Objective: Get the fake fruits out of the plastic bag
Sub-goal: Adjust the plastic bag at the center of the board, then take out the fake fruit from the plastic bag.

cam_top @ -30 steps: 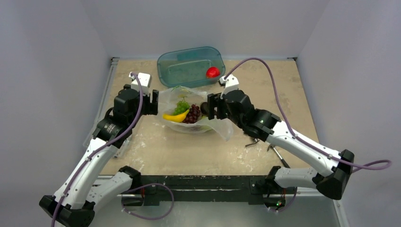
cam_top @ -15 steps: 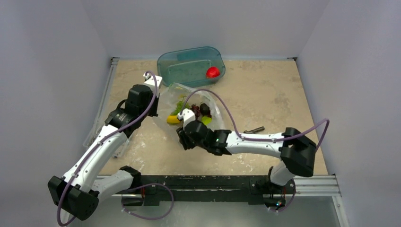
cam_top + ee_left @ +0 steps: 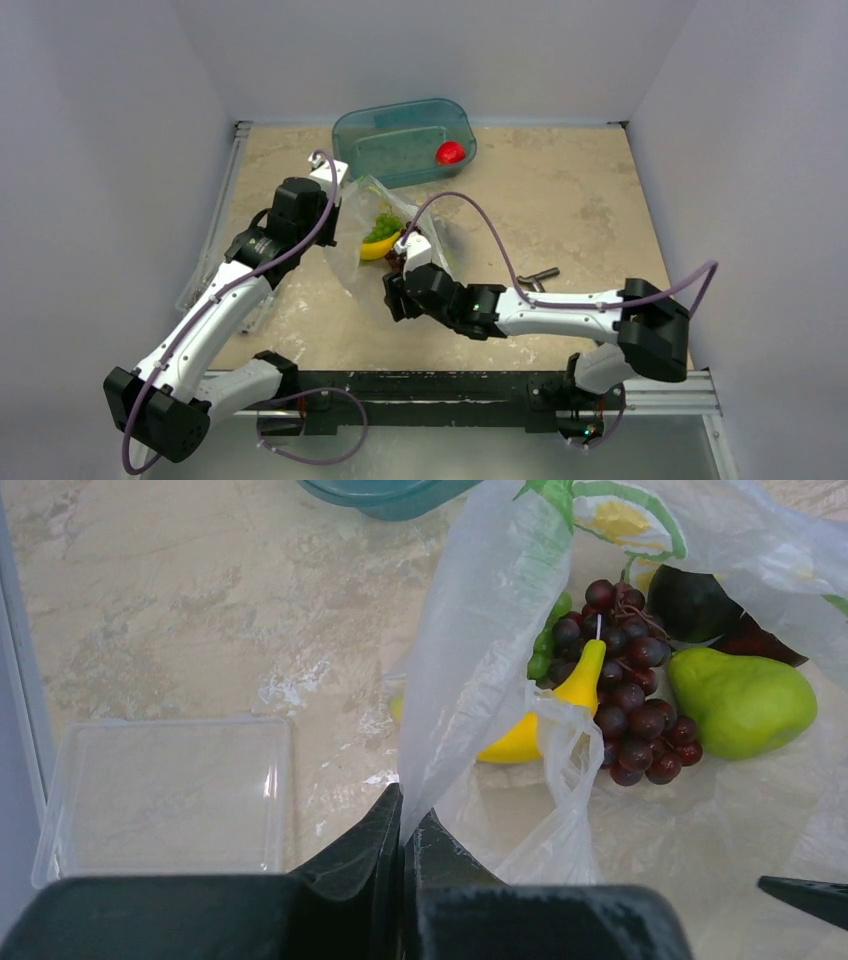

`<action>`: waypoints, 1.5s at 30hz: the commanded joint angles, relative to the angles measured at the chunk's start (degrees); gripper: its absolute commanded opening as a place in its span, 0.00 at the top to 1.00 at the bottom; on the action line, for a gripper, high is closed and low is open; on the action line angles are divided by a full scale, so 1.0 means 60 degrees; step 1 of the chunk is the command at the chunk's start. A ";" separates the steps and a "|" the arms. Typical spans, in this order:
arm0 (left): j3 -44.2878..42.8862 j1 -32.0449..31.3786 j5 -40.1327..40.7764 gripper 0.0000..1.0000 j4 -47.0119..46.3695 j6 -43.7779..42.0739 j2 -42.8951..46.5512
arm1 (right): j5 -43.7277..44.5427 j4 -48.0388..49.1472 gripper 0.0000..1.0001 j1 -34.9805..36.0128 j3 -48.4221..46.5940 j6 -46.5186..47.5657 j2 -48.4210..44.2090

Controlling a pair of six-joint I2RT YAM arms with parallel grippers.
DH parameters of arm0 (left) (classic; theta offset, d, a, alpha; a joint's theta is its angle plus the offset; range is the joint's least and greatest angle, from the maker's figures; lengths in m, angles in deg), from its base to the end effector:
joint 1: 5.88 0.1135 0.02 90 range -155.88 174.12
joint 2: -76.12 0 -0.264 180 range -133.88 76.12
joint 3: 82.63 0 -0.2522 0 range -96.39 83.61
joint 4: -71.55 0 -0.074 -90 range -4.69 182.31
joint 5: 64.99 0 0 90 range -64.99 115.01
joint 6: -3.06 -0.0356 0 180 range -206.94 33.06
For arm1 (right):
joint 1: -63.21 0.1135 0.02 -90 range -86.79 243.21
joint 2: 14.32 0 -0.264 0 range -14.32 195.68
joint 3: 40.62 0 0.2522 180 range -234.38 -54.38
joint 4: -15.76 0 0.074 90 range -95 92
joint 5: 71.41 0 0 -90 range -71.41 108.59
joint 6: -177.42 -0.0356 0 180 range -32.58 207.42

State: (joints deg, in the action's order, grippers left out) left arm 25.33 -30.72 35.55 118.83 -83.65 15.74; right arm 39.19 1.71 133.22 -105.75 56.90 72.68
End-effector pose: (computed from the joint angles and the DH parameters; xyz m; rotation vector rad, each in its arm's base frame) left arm 0.2070 -0.0887 0.3305 0.3059 2.1599 -0.0771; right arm 0.1236 0.3032 0.2202 -0.5533 2.1477 0.6102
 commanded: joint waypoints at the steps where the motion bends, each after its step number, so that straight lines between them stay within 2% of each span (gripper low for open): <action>1: -0.0050 -0.0105 -0.0257 1.00 -0.0451 -0.0268 0.0125 | 0.1720 0.0117 0.42 -0.0055 -0.0296 0.0609 -0.0937; 5: 0.0011 -0.0282 -0.0282 1.00 -0.0502 -0.0332 0.0151 | 0.2472 -0.0336 0.40 -0.0314 -0.0949 0.1044 -0.0526; 12: 0.0059 -0.0532 -0.0127 1.00 -0.0553 -0.0431 0.0147 | 0.2732 0.0312 0.38 -0.1150 -0.1391 0.1989 0.0800; 15: 0.0046 -0.0546 -0.0088 1.00 -0.0543 -0.0459 0.0133 | 0.3158 -0.0035 0.34 -0.1410 -0.1584 0.2225 0.1298; 18: 0.0018 -0.0547 -0.0101 1.00 -0.0533 -0.0449 0.0132 | 0.3752 -0.0214 0.28 -0.1535 -0.1308 0.2336 0.1448; 23: -0.0040 -0.0547 -0.0236 1.00 -0.0526 -0.0428 0.0029 | 0.3594 -0.0003 0.19 -0.1848 -0.0619 0.2153 0.1404; 29: -0.0136 -0.0547 -0.0337 1.00 -0.0407 -0.0392 -0.0139 | 0.3297 -0.0009 0.19 -0.1860 -0.0537 0.1855 0.1987; 31: -0.0146 -0.0547 -0.0310 1.00 -0.0359 -0.0405 -0.0141 | 0.3278 -0.0001 0.22 -0.1858 -0.0545 0.1856 0.2129; 34: -0.0125 -0.0547 -0.0361 1.00 -0.0371 -0.0379 -0.0196 | 0.3052 0.0244 0.37 -0.1855 -0.0754 0.1905 0.2080; 39: -0.0291 -0.0612 -0.0361 1.00 -0.0063 -0.0313 -0.0544 | 0.2768 0.0240 0.72 -0.1857 -0.1213 0.1909 0.1851; 45: -0.0395 -0.0650 -0.0861 1.00 0.1058 0.0559 -0.0570 | 0.1420 0.0771 0.91 -0.1841 -0.0876 0.1385 0.0581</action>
State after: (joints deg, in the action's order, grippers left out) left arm 25.33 -34.33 33.45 120.60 -83.78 12.13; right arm 53.44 1.38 122.01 -110.65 67.94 83.63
